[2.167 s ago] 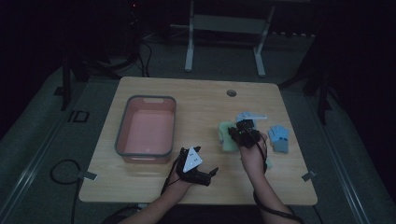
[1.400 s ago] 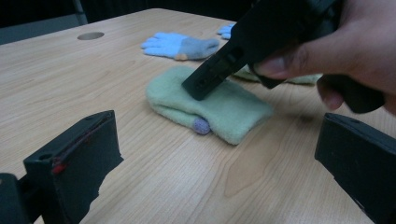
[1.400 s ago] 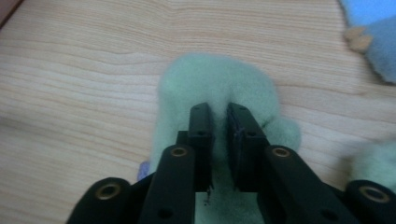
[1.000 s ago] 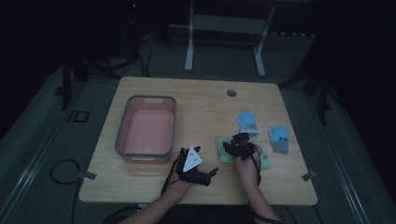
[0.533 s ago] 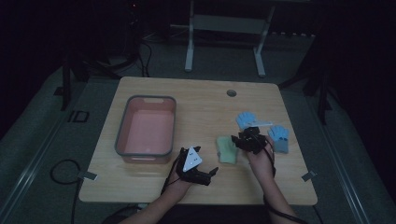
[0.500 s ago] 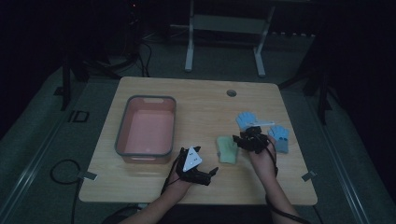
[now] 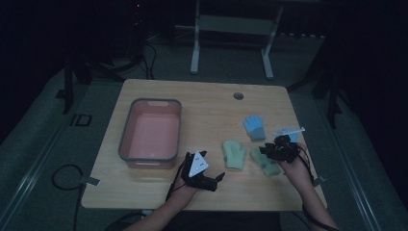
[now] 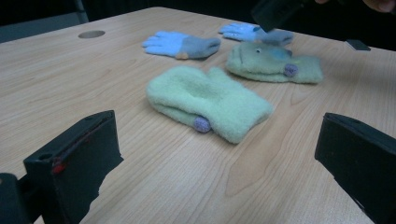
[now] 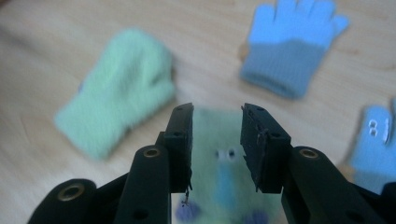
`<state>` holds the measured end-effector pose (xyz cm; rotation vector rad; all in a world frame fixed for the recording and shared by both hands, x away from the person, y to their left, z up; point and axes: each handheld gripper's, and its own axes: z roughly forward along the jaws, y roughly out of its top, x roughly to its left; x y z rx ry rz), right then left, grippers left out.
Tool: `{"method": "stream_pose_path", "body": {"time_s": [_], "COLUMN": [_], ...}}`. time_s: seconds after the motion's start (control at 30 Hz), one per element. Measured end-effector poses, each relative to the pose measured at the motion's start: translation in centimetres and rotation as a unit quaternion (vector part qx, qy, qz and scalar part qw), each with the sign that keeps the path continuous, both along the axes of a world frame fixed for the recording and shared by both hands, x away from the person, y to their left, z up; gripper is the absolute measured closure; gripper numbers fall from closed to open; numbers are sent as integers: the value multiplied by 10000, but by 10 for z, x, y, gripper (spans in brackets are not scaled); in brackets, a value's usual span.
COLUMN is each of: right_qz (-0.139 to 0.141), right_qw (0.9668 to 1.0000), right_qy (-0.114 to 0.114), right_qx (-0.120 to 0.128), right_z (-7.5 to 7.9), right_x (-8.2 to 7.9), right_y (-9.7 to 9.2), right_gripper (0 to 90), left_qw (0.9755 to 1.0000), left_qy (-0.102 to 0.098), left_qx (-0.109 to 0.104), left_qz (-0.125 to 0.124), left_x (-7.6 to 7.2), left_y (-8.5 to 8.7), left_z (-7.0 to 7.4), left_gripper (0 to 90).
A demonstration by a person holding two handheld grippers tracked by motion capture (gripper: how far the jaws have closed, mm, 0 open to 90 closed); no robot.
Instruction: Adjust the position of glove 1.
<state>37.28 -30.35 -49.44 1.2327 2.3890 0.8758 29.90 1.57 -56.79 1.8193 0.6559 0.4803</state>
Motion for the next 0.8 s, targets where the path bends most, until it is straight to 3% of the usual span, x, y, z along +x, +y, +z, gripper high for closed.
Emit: {"method": "stream_pose_path", "body": {"time_s": [0.23,0.4,0.43,0.63,0.7,0.8], "right_qz": [23,-12,12,85,11,30], "right_qw": [9997,9987,9990,9991,9989,9992], "right_qy": [102,366,287,137,193,295], "right_qx": [-238,-351,-329,-382,-418,-286], "right_z": [-17,-35,-38,-41,-42,-42], "right_x": [-4,-4,-5,-8,-7,-4], "right_y": [-13,-17,-18,-17,-17,-20], "right_gripper": [620,651,649,586,547,551], "left_qw": [10000,10000,10000,10000,10000,10000], "left_qy": [8,-13,-16,14,0,-26], "left_qx": [-1,12,13,-18,-3,17], "left_qz": [4,6,4,11,11,14], "left_x": [0,0,0,0,0,0], "left_y": [0,0,0,0,0,0], "left_z": [0,0,0,0,0,0], "left_gripper": [3,3,3,3,3,3]}}
